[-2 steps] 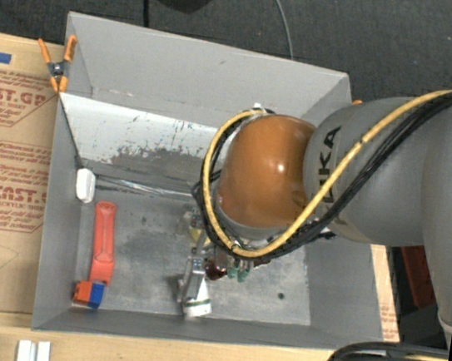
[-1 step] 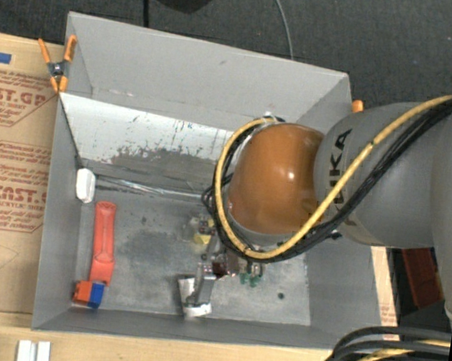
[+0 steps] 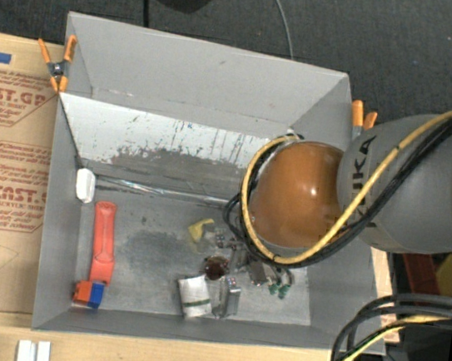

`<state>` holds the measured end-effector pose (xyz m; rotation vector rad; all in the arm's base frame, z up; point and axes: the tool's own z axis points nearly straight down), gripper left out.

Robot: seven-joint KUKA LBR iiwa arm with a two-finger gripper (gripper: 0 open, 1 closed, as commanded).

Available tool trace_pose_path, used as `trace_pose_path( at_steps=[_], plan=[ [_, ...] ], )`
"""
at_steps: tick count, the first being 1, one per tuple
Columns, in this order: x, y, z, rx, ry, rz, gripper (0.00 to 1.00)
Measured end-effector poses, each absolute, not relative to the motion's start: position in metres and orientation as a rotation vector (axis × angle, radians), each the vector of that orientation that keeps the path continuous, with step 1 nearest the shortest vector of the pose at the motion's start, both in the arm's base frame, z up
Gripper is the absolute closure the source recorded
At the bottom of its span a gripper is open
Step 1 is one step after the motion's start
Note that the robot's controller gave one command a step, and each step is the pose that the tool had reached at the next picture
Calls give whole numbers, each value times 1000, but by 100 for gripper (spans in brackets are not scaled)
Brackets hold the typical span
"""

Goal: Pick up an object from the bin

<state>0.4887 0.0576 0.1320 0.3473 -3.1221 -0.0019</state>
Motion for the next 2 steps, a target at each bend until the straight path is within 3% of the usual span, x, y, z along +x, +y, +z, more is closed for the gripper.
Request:
trace_pose_path(
  at_steps=[1,2],
  plan=[
    [487,56,106,155,-3138,-3,0],
    [481,48,88,656,-3071,-4,100]
  ],
)
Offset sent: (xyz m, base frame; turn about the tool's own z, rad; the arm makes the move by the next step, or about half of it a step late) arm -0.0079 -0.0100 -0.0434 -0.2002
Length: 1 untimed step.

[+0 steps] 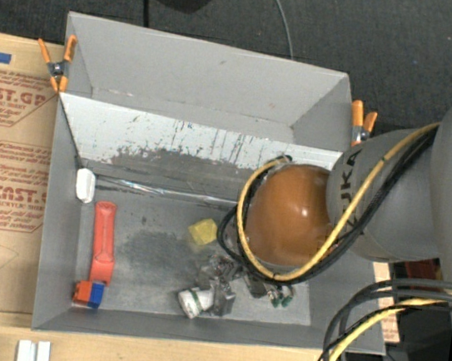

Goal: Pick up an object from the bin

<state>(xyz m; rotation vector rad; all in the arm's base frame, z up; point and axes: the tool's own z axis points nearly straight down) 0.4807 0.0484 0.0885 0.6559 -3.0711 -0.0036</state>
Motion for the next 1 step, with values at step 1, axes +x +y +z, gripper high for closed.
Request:
trace_pose_path(
  at_steps=[1],
  plan=[
    [481,48,88,656,-3071,-4,100]
  ],
)
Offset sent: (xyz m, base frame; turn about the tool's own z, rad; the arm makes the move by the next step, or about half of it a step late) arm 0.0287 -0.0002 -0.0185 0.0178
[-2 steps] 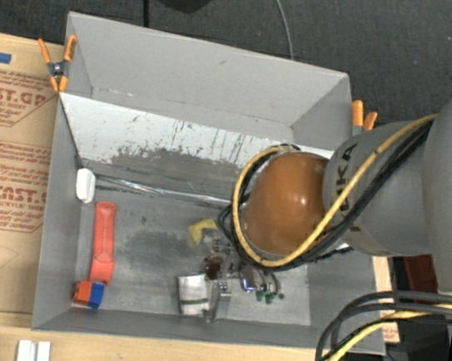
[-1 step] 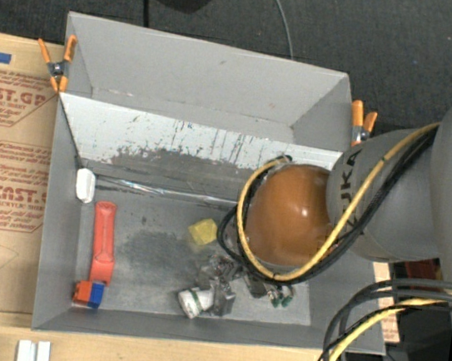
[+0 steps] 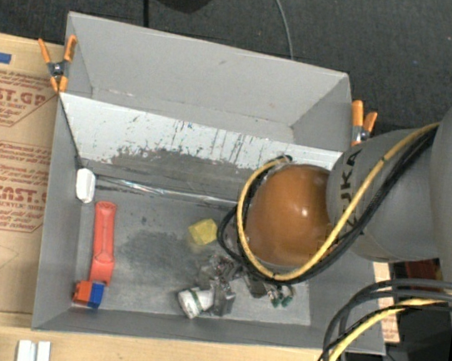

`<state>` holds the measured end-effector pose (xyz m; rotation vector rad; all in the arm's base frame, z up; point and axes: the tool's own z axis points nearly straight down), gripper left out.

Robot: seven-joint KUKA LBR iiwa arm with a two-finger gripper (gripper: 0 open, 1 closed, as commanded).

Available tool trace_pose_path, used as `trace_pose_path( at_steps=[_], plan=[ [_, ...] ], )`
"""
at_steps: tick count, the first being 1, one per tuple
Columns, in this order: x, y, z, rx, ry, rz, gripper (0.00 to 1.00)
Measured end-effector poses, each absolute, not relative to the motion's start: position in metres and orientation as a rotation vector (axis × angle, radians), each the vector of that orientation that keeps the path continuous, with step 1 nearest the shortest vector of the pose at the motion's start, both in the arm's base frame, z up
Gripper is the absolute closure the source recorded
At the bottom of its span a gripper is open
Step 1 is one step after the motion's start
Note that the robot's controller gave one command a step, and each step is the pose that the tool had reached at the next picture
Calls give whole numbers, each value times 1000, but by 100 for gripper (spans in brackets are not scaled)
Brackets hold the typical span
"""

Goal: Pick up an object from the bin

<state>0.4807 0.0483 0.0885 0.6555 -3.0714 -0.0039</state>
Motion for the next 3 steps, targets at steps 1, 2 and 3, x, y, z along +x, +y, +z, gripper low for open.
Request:
trace_pose_path(
  at_steps=[1,2,3],
  plan=[
    [501,49,76,637,-3071,-4,100],
    [501,49,75,648,-3080,-3,100],
    [510,49,73,683,-3060,-5,100]
  ],
)
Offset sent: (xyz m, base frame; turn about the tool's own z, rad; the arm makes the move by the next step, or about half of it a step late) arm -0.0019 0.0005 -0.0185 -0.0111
